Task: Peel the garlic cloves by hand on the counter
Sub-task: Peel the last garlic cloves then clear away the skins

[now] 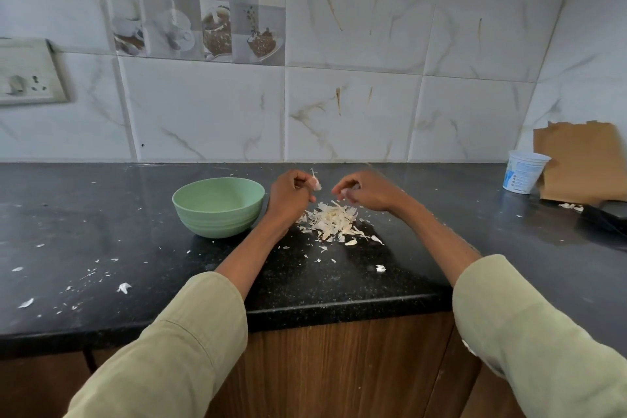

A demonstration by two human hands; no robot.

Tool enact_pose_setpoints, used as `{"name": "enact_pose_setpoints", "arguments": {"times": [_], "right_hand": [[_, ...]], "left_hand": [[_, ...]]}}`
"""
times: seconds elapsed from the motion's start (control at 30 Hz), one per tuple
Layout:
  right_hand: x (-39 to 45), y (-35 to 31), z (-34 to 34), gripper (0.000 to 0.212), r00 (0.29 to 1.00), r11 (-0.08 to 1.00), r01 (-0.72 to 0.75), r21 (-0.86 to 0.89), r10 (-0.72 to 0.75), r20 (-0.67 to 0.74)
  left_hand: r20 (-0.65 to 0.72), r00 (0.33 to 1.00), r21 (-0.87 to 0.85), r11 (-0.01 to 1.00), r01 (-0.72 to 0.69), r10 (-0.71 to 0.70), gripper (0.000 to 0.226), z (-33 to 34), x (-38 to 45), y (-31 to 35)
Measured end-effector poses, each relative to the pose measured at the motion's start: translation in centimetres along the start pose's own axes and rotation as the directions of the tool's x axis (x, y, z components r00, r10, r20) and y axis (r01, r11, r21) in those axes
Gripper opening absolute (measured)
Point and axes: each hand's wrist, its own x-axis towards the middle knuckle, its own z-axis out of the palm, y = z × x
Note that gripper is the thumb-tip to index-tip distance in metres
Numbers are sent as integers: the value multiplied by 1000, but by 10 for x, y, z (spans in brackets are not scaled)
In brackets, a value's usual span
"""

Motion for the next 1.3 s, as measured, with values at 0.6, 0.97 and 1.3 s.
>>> {"name": "enact_pose_setpoints", "arguments": {"times": [0.6,0.97,1.3], "right_hand": [[4,-20,11,24,931,900,307,309,-217,-292],[2,-9,-9,15,938,884,292,366,-190,-289],[-2,44,-17,7,995,983,88,164,-79,-63]], "left_hand": [[-28,997,-256,965,59,-69,4,-2,-9,19],[-18,1000,-114,993,-23,21,9,1,-10,21],[598,780,136,936,-324,183,17,20,-33,25]]}}
